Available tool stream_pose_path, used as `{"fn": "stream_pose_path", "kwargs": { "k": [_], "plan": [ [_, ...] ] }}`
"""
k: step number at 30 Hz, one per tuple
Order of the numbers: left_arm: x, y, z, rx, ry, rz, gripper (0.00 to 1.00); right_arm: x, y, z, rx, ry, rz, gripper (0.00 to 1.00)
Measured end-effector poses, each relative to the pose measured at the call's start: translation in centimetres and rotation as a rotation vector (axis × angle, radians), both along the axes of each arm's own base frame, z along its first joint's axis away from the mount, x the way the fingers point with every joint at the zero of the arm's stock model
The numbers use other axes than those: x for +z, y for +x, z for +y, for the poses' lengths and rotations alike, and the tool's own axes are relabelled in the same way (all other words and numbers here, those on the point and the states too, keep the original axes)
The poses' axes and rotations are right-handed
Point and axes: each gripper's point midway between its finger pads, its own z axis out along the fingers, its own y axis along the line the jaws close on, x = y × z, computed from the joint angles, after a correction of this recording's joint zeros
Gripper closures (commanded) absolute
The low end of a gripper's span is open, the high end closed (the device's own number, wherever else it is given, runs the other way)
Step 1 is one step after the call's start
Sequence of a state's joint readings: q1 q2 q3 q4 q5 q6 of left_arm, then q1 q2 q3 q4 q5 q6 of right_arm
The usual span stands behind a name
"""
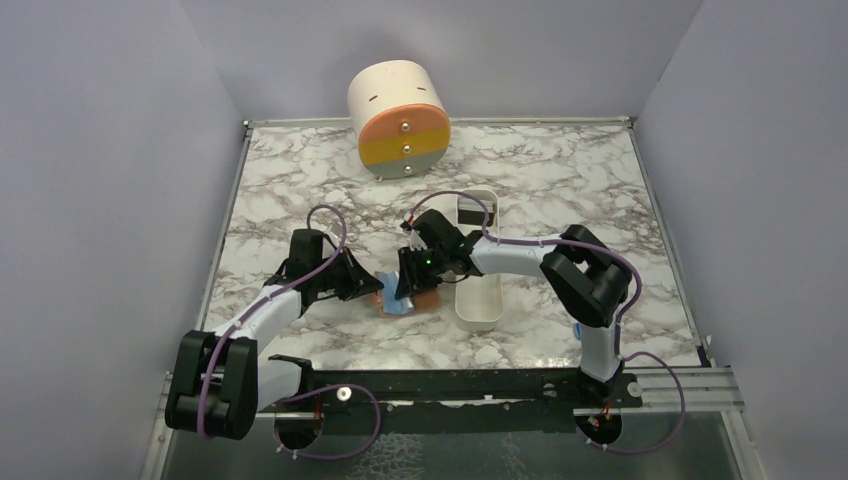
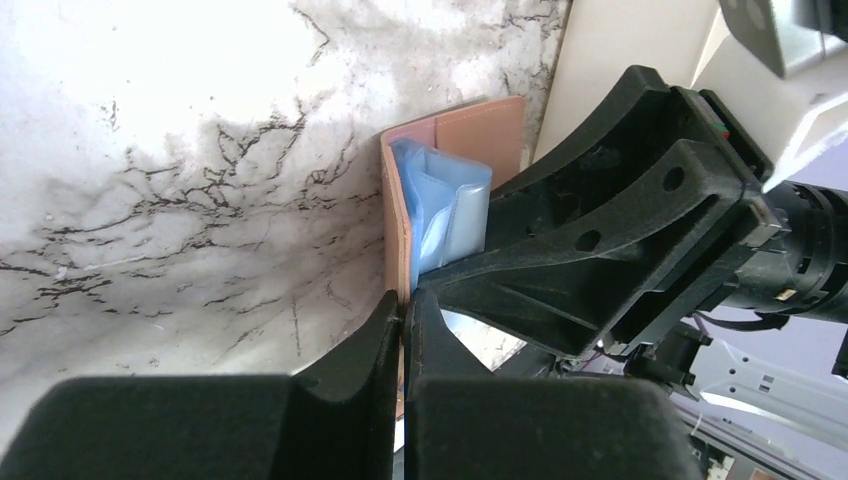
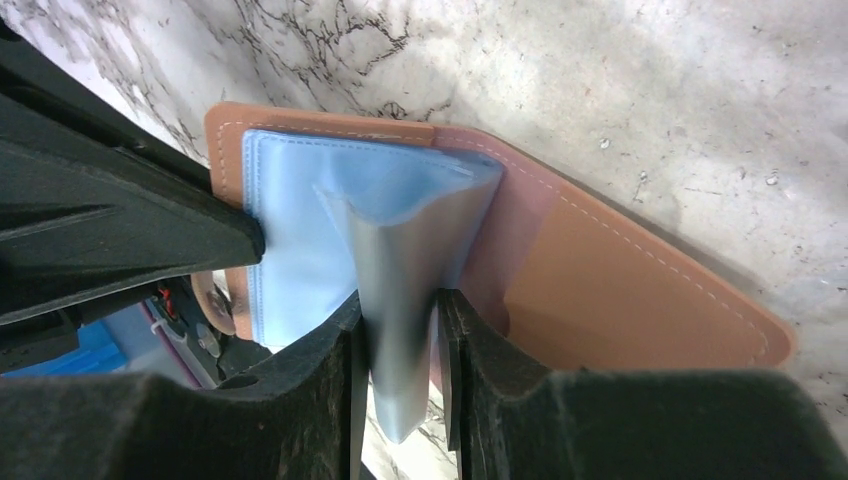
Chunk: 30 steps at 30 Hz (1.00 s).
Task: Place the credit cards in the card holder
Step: Open the card holder at the center of the board.
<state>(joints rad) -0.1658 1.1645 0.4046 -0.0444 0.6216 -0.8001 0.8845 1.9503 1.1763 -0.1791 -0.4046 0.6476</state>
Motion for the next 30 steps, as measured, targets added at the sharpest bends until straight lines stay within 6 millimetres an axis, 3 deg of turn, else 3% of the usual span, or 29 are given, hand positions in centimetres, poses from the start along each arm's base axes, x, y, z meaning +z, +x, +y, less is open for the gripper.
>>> {"fn": "stream_pose_path", "kwargs": {
  "k": [9, 15, 21, 25, 30],
  "plan": [
    [1.1, 0.6, 0.1, -0.026, 0.037, -0.020, 1.00, 0.0, 1.0, -1.2, -0.036, -0.084, -0.049, 0.62],
    [1.4, 0.6, 0.3, -0.029, 0.056, -0.006, 1.00, 2.5, 2.5, -3.1, -0.096, -0.176, -0.131, 0.59],
    [1.8, 0.7, 0.3, -0.033, 0.062, -0.007, 1.00, 5.6, 3.5, -3.1, -0.124, -0.168, -0.189, 0.60],
    [1.7, 0.6, 0.3, -0.033, 0.063, -0.002, 1.00, 6.5, 3.4, -2.9, -0.122, -0.146, -0.193, 0.65],
    [1.8, 0.7, 0.3, -0.032, 0.061, -0.002, 1.00, 7.7, 2.8, -1.2, -0.091, -0.053, -0.174, 0.70]
  ]
}}
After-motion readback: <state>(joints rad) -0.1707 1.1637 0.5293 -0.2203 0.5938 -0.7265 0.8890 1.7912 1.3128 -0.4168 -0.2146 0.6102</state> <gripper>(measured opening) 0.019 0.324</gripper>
